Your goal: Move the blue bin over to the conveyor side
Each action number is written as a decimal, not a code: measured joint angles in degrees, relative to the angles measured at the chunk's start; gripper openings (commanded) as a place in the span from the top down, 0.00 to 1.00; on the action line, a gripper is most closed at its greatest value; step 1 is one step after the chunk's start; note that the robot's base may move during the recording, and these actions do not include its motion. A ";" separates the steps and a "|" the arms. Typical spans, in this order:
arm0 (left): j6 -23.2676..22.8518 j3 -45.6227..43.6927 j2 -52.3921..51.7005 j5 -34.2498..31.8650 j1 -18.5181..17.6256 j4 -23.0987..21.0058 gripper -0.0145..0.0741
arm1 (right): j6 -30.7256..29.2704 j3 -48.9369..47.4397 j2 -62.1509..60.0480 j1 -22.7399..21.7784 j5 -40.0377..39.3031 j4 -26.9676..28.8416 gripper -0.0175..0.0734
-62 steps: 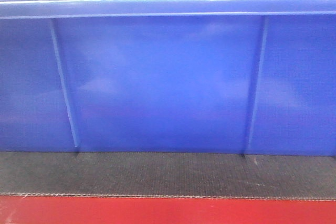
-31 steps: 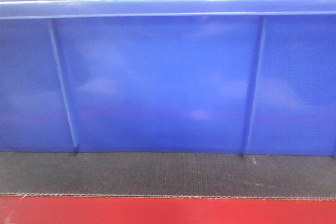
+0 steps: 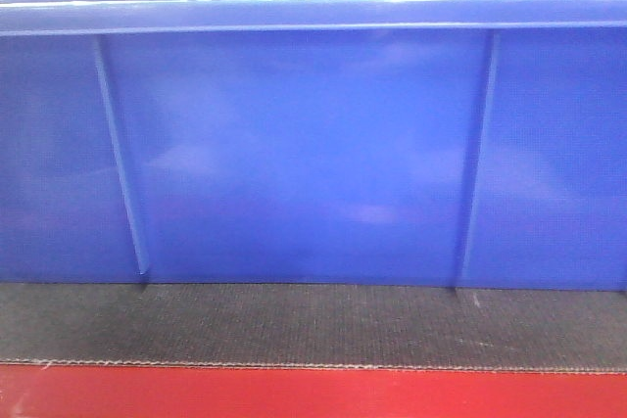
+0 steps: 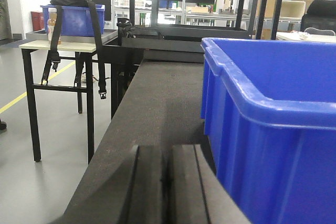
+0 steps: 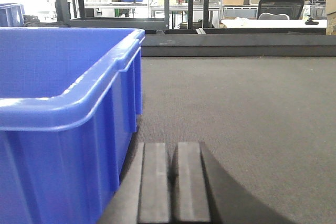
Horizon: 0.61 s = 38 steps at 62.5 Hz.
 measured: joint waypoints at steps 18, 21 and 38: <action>-6.40 0.45 0.00 -1.63 0.00 5.45 0.83 | 0.00 0.00 0.00 0.00 0.00 0.00 0.90; -6.40 0.45 0.00 -1.63 0.00 5.60 0.83 | 0.00 0.00 0.00 0.00 0.00 0.00 0.90; -5.67 0.45 -0.10 -1.63 0.00 5.79 0.83 | 0.00 0.00 0.00 0.00 0.00 0.00 0.90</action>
